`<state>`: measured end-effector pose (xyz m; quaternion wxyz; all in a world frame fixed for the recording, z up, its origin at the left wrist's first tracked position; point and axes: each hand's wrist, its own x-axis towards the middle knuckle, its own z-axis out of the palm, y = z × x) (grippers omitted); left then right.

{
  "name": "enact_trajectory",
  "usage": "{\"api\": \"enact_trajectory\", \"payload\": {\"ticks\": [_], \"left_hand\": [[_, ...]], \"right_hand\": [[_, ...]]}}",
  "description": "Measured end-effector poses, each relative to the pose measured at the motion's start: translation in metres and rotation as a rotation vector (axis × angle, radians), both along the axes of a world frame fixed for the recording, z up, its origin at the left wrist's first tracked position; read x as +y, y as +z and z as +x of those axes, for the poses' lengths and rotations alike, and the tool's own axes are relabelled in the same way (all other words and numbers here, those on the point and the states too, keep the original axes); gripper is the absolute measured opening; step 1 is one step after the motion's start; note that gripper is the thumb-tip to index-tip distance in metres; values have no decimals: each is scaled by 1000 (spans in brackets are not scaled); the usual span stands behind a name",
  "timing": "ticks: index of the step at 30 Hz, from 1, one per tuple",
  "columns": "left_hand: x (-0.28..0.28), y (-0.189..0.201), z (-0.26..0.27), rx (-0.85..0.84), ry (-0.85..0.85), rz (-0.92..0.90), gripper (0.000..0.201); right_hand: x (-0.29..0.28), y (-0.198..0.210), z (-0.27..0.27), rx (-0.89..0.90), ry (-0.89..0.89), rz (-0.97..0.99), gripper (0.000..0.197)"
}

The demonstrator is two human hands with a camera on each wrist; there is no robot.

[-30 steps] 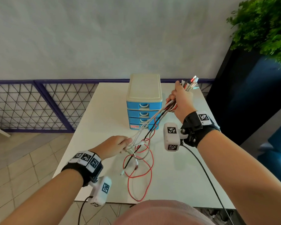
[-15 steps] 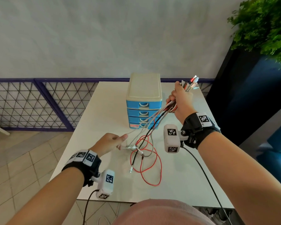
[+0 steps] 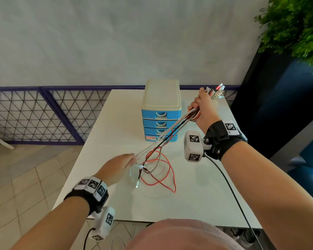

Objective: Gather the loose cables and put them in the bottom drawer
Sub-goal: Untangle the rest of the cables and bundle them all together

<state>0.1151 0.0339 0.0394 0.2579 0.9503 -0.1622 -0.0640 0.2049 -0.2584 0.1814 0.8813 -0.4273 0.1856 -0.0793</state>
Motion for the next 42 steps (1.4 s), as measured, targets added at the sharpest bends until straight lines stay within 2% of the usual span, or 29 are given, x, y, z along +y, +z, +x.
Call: {"api": "enact_trajectory", "payload": {"ticks": [1, 3, 6, 8, 10, 14, 16, 18, 19, 21, 22, 24, 26, 30, 33, 35, 37, 42], "left_hand": [[-1, -4, -2, -4, -42, 59, 46], [-4, -7, -1, 54, -21, 123, 40], [-9, -5, -1, 240, 146, -157, 46], [-9, 0, 2, 301, 197, -237, 58], [-4, 3, 3, 296, 219, -129, 68], [10, 1, -3, 287, 271, 224, 81], [11, 0, -3, 259, 283, 264, 79], [13, -3, -1, 274, 276, 206, 67], [13, -5, 1, 284, 245, 163, 54], [14, -5, 5, 326, 196, 109, 14], [14, -4, 8, 372, 170, 79, 19], [8, 8, 14, 455, 94, 29, 59], [-5, 28, 21, 476, 40, -34, 78], [-49, 80, 27, 351, 38, -386, 56], [-86, 106, 28, 308, -106, -513, 62], [-106, 109, 26, 378, -174, -532, 72], [-116, 109, 20, 464, -150, -607, 77], [-122, 104, 13, 766, -85, -977, 60]], "right_hand": [[0, 0, 0, 3, 0, -6, 24], [2, -1, -2, 4, -1, -14, 25], [5, -1, -4, -4, 1, 4, 24], [3, -1, -4, 3, -6, 18, 24], [-1, -2, -3, -9, -12, 32, 24], [-4, 2, -3, -38, -11, 40, 26], [-4, 3, -4, -32, -6, 20, 25], [-1, 2, -5, -23, 15, 0, 25], [0, 3, -6, -19, 28, -20, 26], [3, 2, -7, -22, 50, -93, 27], [4, 1, -8, -29, 66, -132, 26], [8, 0, -10, -53, 111, -191, 25], [14, -3, -12, -84, 166, -248, 26], [31, -8, -19, -127, 307, -283, 31], [48, -9, -27, -145, 372, -237, 33], [56, -8, -29, -147, 381, -146, 31], [59, -6, -31, -154, 395, -57, 29], [52, -8, -28, -152, 403, 160, 32]]}}
